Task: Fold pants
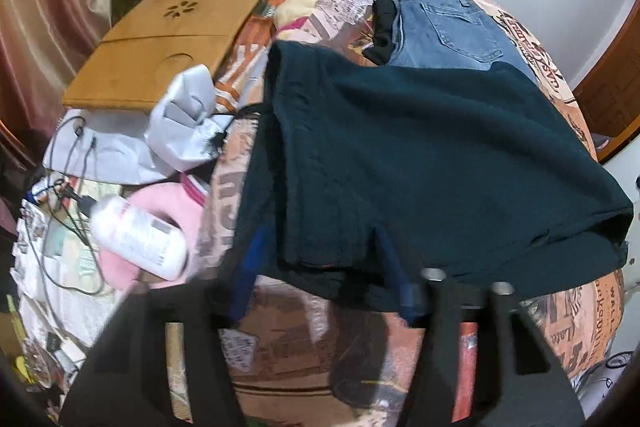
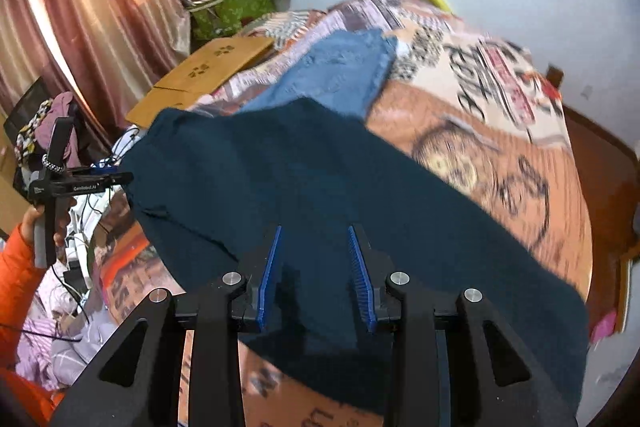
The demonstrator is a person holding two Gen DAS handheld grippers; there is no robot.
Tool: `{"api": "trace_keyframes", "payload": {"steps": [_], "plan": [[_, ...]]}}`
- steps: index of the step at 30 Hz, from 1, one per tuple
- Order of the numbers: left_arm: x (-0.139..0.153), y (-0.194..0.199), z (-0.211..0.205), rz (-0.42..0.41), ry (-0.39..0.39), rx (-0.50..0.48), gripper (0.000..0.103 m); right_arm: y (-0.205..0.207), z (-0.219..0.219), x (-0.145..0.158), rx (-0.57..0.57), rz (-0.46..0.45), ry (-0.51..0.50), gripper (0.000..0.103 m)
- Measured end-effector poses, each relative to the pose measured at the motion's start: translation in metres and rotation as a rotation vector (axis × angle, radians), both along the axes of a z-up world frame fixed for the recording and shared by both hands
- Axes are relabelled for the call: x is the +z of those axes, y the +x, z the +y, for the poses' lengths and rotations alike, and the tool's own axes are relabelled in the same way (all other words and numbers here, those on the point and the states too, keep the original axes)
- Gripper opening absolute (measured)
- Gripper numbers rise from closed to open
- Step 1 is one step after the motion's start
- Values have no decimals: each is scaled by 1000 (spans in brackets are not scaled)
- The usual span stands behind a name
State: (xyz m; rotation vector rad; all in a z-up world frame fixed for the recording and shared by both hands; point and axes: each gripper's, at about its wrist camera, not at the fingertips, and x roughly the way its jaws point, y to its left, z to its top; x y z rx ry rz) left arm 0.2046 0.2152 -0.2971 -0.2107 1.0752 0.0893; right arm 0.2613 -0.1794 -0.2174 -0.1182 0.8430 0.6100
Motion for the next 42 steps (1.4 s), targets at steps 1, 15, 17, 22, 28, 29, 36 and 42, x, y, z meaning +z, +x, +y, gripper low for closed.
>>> {"api": "trace_keyframes", "payload": {"steps": [1, 15, 17, 22, 28, 29, 36, 42], "plan": [[-1, -1, -2, -2, 17, 6, 42, 0, -2, -5, -8, 14, 2, 31], [47, -27, 13, -115, 159, 45, 38, 1, -1, -26, -3, 51, 26, 31], [24, -25, 16, -46, 135, 53, 38, 3, 2, -36, 5, 73, 5, 31], [-18, -30, 11, 31, 156, 61, 38, -2, 5, -60, 18, 98, -7, 32], [12, -30, -3, 18, 236, 22, 40, -5, -6, -49, -3, 76, -21, 32], [19, -30, -4, 7, 235, 20, 41, -6, -11, -45, -15, 60, -19, 32], [82, -15, -49, -130, 189, -37, 53, -19, -83, -17, -184, -44, 32, 40], [106, 28, -118, -180, 134, -144, 59, -40, -186, -9, -438, -108, 28, 46]]}}
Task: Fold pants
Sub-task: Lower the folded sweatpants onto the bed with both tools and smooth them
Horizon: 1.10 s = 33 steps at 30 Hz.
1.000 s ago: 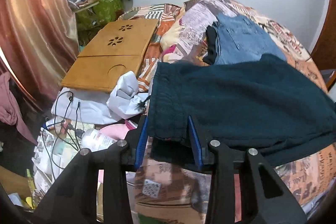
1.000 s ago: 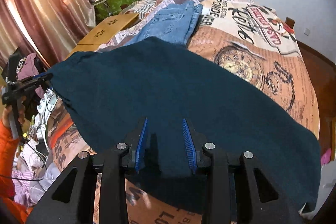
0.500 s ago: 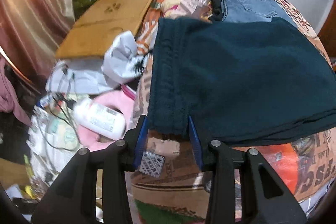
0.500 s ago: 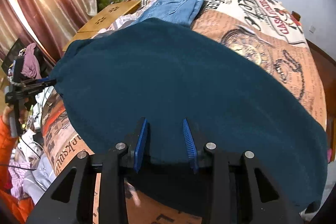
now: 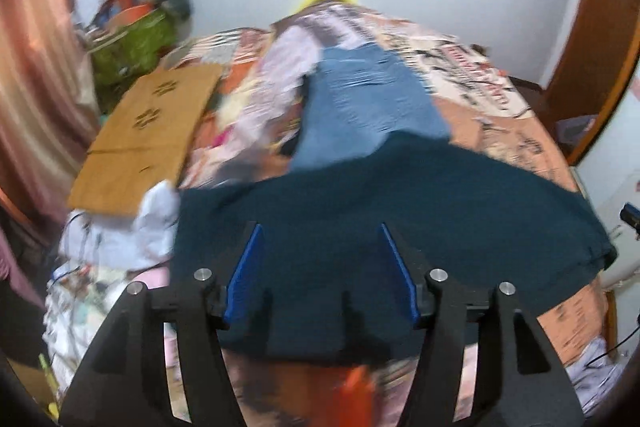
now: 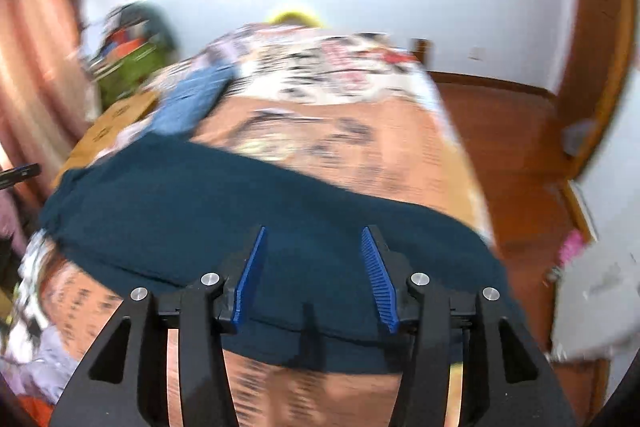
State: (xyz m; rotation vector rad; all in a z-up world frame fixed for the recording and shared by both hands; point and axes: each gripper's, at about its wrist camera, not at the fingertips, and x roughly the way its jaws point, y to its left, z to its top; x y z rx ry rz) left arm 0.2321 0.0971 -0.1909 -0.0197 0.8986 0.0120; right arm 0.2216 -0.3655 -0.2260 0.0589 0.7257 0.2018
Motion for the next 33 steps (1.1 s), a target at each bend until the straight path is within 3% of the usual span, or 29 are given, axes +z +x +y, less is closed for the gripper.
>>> {"api": "trace_keyframes", "payload": {"steps": [6, 11, 17, 20, 26, 30, 31, 33], "plan": [[-18, 43, -76, 61, -28, -106, 60, -20, -105, -22, -265, 46, 40, 46], [-48, 60, -131, 135, -13, -184, 60, -24, -164, -60, -412, 144, 154, 47], [-95, 56, -171, 236, 59, -246, 60, -21, -179, -97, -458, 212, 267, 47], [-97, 46, -176, 174, 121, -228, 68, -15, -186, -118, -465, 255, 317, 49], [-98, 47, -169, 188, 84, -199, 71, -11, -193, -159, -469, 339, 417, 54], [-98, 47, -173, 180, 104, -191, 72, -16, -199, -170, -479, 313, 499, 56], [-98, 47, -174, 177, 110, -190, 72, -16, -201, -171, -478, 310, 517, 55], [-98, 46, -174, 175, 115, -188, 72, -17, -201, -172, -470, 293, 540, 43]]}}
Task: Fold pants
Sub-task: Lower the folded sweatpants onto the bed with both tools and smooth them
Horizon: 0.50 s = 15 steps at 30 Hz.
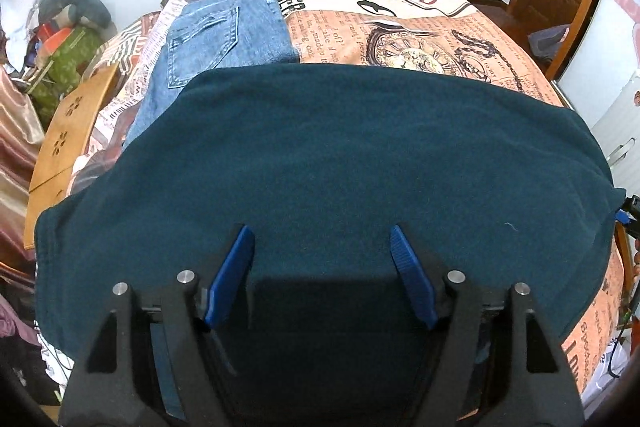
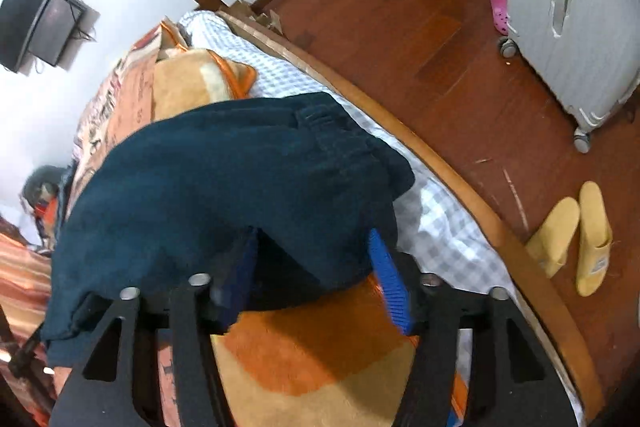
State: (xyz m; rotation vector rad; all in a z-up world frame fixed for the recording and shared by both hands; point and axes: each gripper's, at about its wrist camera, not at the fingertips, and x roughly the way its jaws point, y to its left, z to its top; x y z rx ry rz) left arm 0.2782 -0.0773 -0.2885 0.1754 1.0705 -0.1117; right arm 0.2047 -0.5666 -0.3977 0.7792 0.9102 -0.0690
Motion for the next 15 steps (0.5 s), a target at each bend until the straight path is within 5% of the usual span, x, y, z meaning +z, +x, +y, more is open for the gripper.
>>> {"api": "trace_keyframes", "payload": {"steps": [2, 5, 12, 15], "plan": [[1, -1, 1, 0, -2, 6, 72, 1, 3, 4, 9, -18, -17, 21], [1, 0, 0, 1, -1, 12, 72, 3, 9, 17, 14, -39, -106, 9], [1, 1, -2, 3, 8, 10, 72, 14, -10, 47, 4, -79, -199, 10], [2, 2, -3, 12, 14, 7, 71, 31, -23, 53, 18, -54, -180, 33]]}}
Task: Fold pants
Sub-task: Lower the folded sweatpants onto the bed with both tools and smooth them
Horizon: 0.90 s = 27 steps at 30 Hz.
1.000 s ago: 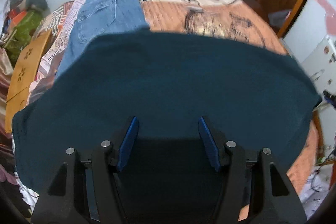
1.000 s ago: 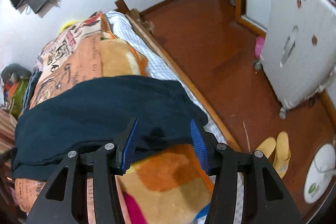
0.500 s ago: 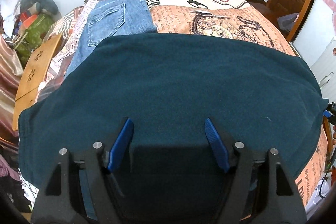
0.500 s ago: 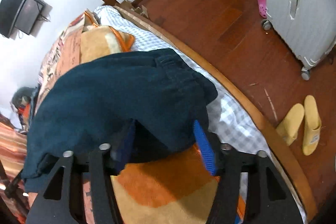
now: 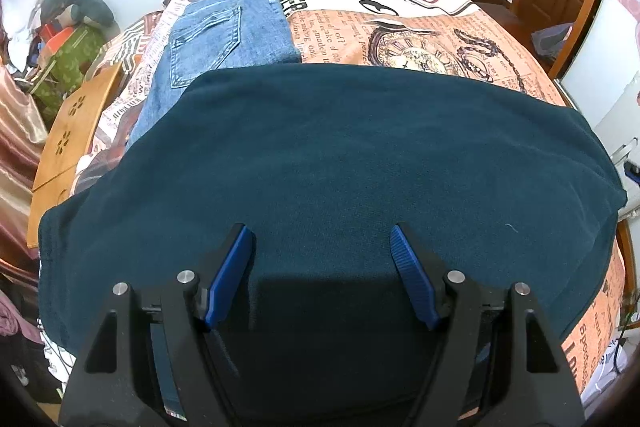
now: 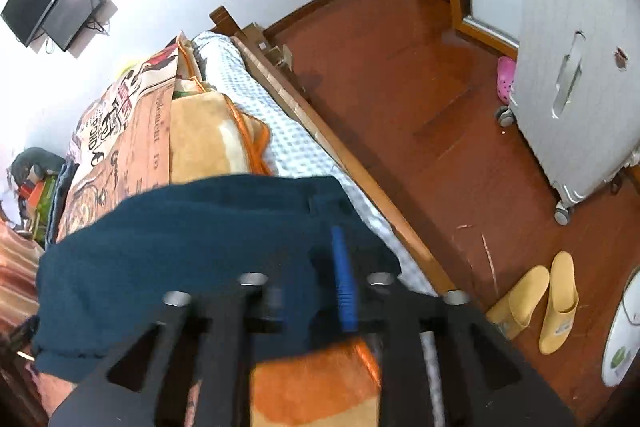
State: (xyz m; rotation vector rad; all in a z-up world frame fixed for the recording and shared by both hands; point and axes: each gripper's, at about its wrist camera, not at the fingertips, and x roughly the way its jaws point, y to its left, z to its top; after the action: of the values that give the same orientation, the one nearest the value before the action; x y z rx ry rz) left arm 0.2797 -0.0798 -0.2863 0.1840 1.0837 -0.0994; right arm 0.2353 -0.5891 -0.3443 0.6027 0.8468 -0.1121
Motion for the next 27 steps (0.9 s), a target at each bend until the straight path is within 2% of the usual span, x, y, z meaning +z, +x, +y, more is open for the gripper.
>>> {"api": "trace_keyframes", "payload": {"steps": [1, 5, 8, 11, 15, 18, 21, 23, 27], "plan": [[1, 1, 0, 6, 0, -1, 71, 3, 0, 2, -1, -8, -8, 40], [16, 8, 4, -15, -12, 28, 71, 29, 1, 1, 47, -13, -59, 41], [31, 15, 11, -49, -32, 62, 71, 48, 0, -16, 68, 17, -25, 41], [37, 22, 15, -64, -20, 83, 71, 62, 2, -39, 97, 56, 41, 41], [33, 30, 19, -50, -2, 96, 71, 71, 15, -65, 165, 105, 89, 41], [25, 34, 18, -32, 5, 98, 71, 68, 22, -67, 181, 82, 63, 42], [15, 36, 14, -13, 6, 93, 71, 68, 22, -66, 195, 82, 44, 32], [10, 36, 10, -5, 4, 87, 71, 70, 25, -67, 199, 90, -1, 21], [6, 33, 3, -2, 8, 71, 71, 70, 32, -64, 202, 78, -71, 12]]}}
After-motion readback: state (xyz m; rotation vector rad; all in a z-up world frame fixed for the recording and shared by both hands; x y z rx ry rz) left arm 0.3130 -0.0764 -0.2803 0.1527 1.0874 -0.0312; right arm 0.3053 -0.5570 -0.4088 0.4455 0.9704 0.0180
